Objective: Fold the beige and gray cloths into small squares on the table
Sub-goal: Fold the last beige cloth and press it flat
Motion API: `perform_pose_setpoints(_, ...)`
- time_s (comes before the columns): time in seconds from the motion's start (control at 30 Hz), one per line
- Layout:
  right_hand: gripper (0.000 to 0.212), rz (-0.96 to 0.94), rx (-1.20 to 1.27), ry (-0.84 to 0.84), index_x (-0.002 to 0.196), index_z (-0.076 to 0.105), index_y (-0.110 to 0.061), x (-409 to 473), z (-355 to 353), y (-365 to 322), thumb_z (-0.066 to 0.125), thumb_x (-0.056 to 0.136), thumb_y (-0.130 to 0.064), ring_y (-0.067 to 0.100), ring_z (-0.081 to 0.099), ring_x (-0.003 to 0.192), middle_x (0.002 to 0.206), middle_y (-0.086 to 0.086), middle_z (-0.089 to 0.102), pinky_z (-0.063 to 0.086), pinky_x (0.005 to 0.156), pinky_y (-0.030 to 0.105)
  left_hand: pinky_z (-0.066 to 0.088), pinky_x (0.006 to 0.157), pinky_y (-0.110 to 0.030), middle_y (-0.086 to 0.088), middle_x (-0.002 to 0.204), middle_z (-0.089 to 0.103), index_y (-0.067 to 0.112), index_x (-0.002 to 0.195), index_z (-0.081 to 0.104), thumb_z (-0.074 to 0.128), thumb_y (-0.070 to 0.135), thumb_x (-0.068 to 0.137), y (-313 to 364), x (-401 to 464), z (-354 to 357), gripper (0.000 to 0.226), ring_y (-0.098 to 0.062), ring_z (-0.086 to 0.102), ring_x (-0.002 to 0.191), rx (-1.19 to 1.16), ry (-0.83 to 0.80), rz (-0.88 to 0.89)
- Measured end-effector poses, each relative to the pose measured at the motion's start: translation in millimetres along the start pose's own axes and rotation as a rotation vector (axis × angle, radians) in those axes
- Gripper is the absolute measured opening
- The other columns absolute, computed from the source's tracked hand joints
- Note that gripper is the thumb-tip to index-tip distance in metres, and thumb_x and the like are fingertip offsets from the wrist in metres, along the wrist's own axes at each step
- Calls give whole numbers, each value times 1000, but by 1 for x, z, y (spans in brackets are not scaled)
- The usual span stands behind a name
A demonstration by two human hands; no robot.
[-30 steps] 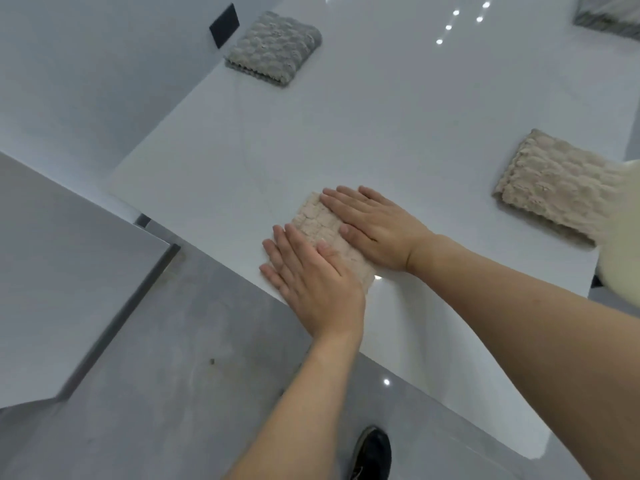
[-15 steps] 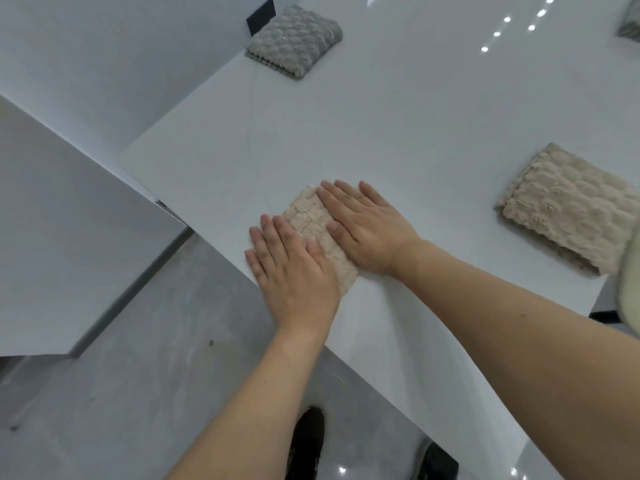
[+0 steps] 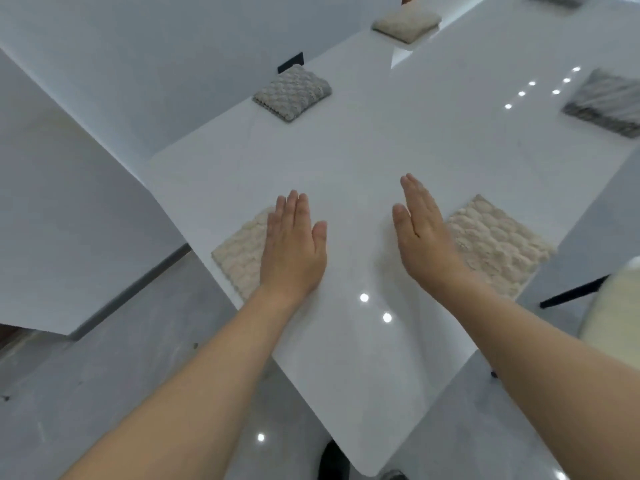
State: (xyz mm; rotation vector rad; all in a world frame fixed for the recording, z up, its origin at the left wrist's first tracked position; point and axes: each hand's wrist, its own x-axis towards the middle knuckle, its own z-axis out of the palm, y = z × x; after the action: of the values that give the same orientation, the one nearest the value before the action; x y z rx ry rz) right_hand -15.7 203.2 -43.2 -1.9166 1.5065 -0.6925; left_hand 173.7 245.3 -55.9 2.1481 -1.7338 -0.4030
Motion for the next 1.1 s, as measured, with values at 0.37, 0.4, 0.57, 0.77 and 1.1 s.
perform_pose_setpoints(0.37,52,309,80,464,154,11,-13,-31,-48,98,23,105,-26,8,0,147,162,-3,8,1,121,36,4,119,-23,6,163,12,18,155,16,26,35,106,116,51,72,53,-4,4,148,-285,-336,355)
perform_pose_setpoints(0.4,53,320,81,482,154,11,-13,-30,-47,102,23,105,-26,8,0,148,162,-2,8,1,121,36,4,118,-21,6,162,13,19,155,18,27,35,106,123,55,78,52,-4,5,148,-289,-348,388)
perform_pose_setpoints(0.57,55,346,17,468,154,8,-13,-24,-38,118,21,103,-30,10,-3,148,162,-1,4,-4,121,34,5,120,-25,5,162,15,20,154,20,27,34,106,144,66,100,51,-6,5,148,-249,-388,497)
perform_pose_setpoints(0.77,56,404,-140,423,154,7,-11,-18,-30,126,20,103,-31,13,-6,148,162,1,1,-7,120,34,2,122,-35,12,162,11,30,155,17,26,42,105,145,78,117,52,-12,3,150,-54,-454,631)
perform_pose_setpoints(1.1,60,486,-346,270,154,-3,-11,-15,-29,134,11,102,-38,16,-15,147,162,2,-10,-13,118,34,-5,121,-32,16,162,7,31,156,11,19,44,104,139,76,130,53,-8,0,149,114,-360,663)
